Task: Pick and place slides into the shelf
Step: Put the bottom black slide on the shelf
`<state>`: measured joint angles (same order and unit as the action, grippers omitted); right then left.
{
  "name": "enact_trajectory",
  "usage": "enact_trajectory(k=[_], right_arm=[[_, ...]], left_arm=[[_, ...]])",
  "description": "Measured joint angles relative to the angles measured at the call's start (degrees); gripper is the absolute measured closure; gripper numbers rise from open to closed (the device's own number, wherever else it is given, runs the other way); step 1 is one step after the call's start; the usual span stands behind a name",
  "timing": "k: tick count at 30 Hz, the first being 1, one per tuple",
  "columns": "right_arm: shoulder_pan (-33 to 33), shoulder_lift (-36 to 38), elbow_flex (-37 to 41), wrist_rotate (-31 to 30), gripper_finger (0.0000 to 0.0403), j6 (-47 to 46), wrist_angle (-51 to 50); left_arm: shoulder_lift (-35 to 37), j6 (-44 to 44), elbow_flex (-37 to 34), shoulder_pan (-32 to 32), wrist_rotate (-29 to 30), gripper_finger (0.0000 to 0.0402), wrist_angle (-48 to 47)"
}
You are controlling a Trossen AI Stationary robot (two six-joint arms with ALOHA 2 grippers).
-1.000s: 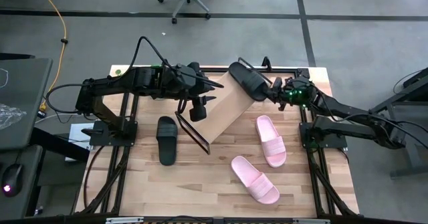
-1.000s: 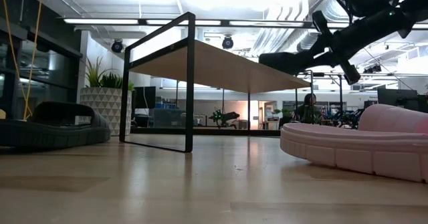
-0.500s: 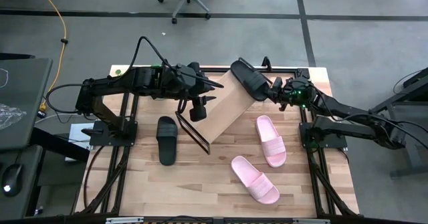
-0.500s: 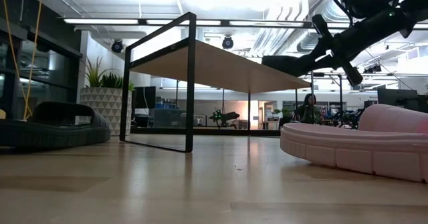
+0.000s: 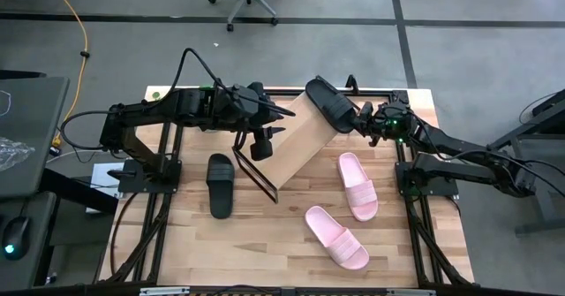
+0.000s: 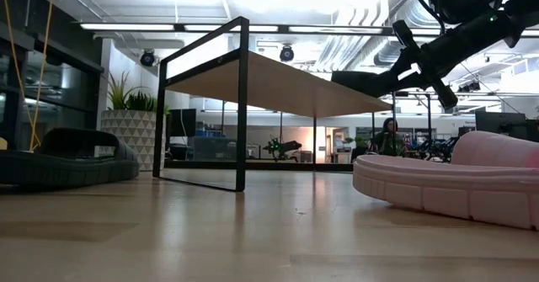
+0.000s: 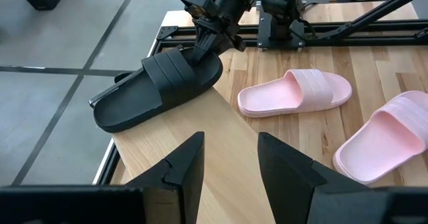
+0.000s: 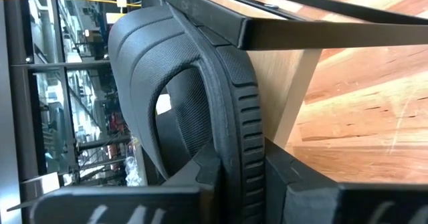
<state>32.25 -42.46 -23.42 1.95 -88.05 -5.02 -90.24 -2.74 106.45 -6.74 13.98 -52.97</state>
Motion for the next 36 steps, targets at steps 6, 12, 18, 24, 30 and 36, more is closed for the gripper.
enact_trajectory(k=[6,12,18,24,30,36], right_arm=[[0.0,0.0,0.0,0.0,0.0356,0.0,0.0],[0.0,0.0,0.0,-0.6,0.0318,-0.2,-0.1],[0.0,0.0,0.0,-0.9,0.0281,-0.5,0.0],[0.0,0.0,0.0,-0.9,0.0268,-0.2,0.0],[0.0,0.1,0.0,-0.8,0.0267,0.5,-1.0],[0.0,0.2,0.0,-1.4,0.0267,0.9,-1.8]], left_arm=[[0.0,0.0,0.0,0.0,0.0,0.0273,0.0],[0.0,0.0,0.0,0.0,0.0,0.0273,-0.6],[0.0,0.0,0.0,0.0,0.0,0.0273,-1.4],[0.0,0.0,0.0,0.0,0.0,0.0273,-1.4],[0.0,0.0,0.0,0.0,0.0,0.0273,-1.6],[0.0,0.0,0.0,0.0,0.0,0.0273,-1.7]])
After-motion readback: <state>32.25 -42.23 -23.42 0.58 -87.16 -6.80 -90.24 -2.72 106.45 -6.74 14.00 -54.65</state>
